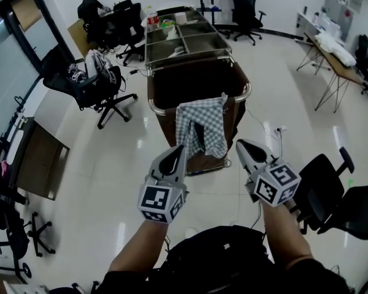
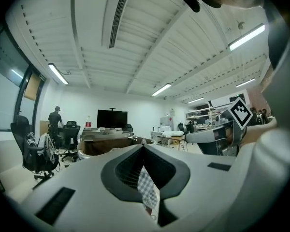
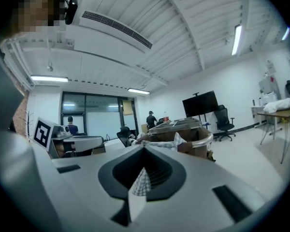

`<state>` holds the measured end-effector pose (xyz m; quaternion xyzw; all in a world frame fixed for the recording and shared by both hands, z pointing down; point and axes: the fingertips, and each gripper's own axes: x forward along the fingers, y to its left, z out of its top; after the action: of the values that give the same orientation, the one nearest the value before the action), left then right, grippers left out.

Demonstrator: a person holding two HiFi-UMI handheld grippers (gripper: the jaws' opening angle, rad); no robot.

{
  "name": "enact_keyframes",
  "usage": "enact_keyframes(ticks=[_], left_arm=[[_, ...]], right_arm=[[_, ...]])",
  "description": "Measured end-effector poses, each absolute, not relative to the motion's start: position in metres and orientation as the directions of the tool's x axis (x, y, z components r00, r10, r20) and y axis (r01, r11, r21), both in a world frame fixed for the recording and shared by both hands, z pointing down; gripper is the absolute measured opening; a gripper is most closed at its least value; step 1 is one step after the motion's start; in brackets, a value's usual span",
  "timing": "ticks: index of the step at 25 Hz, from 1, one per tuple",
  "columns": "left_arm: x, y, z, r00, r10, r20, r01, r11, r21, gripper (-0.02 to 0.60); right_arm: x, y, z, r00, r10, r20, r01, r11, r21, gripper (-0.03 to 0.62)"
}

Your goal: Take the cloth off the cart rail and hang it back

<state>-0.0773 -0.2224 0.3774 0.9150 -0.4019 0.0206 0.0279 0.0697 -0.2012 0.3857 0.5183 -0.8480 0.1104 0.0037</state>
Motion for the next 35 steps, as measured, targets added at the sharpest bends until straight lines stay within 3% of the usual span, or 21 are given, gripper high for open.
enact_keyframes(ticks=[15,35], left_arm=[[-0.108,-0.191,0.407,0.715,-0.697,0.057,-0.699,-0.711,0.081,0.002],[-0.089,-0.206,0.402,0.65,-0.759,0.043,-0.758,-0.644,0.102,0.002]], right_arm=[[0.024,-0.158,0.429,-0.397,-0.881,0.256,-0.918,0.377,-0.126,0.014],[0.042,-0.18,0.413,-0.471,-0.849,0.24,-0.882,0.46,-0.104,0.014]])
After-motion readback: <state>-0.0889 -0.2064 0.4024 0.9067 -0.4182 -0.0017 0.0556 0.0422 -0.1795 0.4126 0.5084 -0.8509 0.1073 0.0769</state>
